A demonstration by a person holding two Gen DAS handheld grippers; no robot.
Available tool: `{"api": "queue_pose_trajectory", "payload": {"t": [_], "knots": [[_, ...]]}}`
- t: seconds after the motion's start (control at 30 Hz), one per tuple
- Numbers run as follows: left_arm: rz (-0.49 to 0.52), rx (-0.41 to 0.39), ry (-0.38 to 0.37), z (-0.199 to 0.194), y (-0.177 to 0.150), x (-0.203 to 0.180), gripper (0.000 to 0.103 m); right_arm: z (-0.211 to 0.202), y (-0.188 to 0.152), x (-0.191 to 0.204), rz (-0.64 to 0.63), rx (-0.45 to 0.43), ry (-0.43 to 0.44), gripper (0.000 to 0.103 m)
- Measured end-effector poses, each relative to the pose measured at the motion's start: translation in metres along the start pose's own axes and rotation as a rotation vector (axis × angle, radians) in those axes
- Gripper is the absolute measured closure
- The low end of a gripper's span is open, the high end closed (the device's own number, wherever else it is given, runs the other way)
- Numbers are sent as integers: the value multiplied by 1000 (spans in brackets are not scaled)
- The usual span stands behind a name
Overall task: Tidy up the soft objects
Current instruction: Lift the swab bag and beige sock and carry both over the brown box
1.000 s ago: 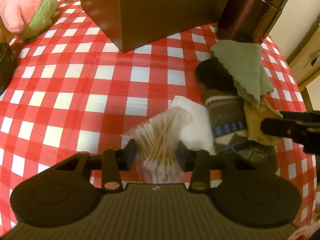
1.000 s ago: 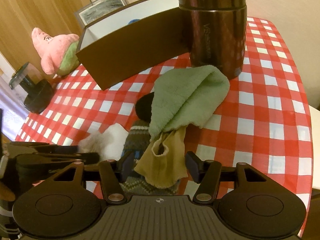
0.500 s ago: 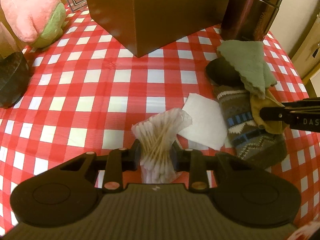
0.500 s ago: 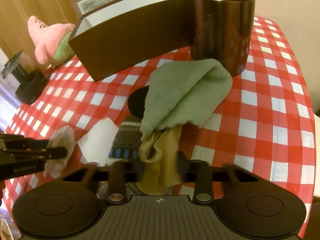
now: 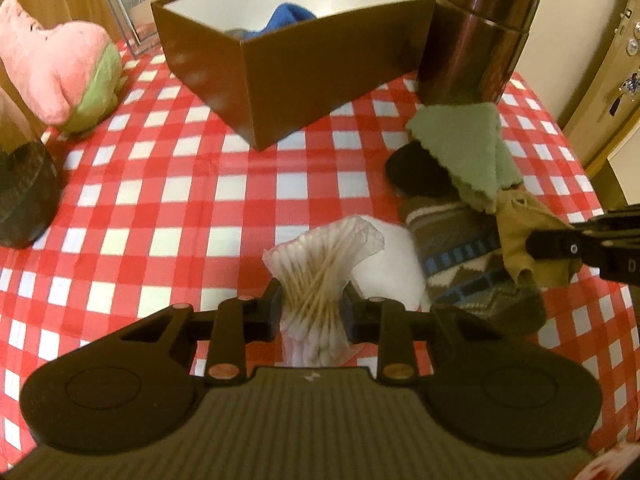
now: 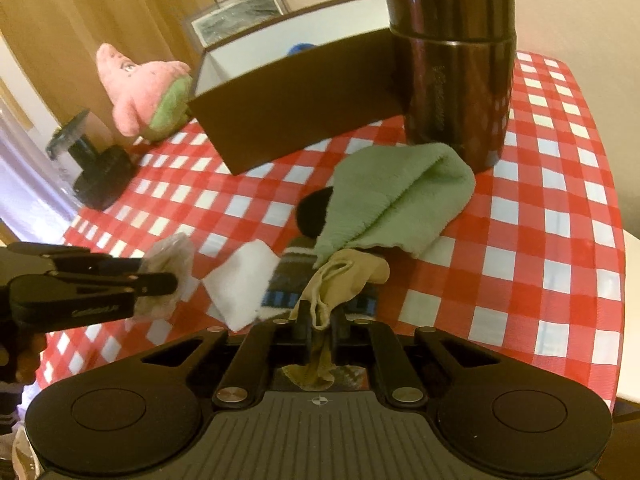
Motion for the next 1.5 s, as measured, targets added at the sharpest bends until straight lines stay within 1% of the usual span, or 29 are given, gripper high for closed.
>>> {"api": "queue_pose_trajectory", "payload": {"t": [0.23, 0.53, 0.73, 0.9, 1.03, 1.23, 1.37, 1.5], "knots": [[12, -43, -2, -15, 10, -5, 75, -15, 4, 5, -8, -23, 29, 95], [38, -103, -5, -38, 22, -12, 75, -38, 9, 19, -48, -88, 103, 95], [53, -149, -16, -53, 32, -15, 76, -44, 14, 24, -60, -111, 113, 95], [65, -189, -35, -65, 44, -17, 76, -46, 26, 24, -67, -141, 123, 95], [76, -236, -48, -75, 61, -16, 76, -47, 46, 27, -88, -180, 125, 95], [121, -319, -43, -84, 102, -7, 76, -42, 91, 29, -120, -268, 95, 95], [157, -367, -20, -79, 137, 2, 75, -27, 129, 30, -128, -307, 45, 95], [164, -379, -24, -66, 177, 13, 75, -9, 166, 29, -128, -342, -7, 95]]}}
Point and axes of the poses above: each gripper's, at about its wrist camera, not at the fingertips, and z roughly the way its jaws point, x to its left, y to its top, the point moved 1 cm from there along z, roughly the way its jaws point, and after that the axes turned 14 degrees about -y, right-handed, at the moved point
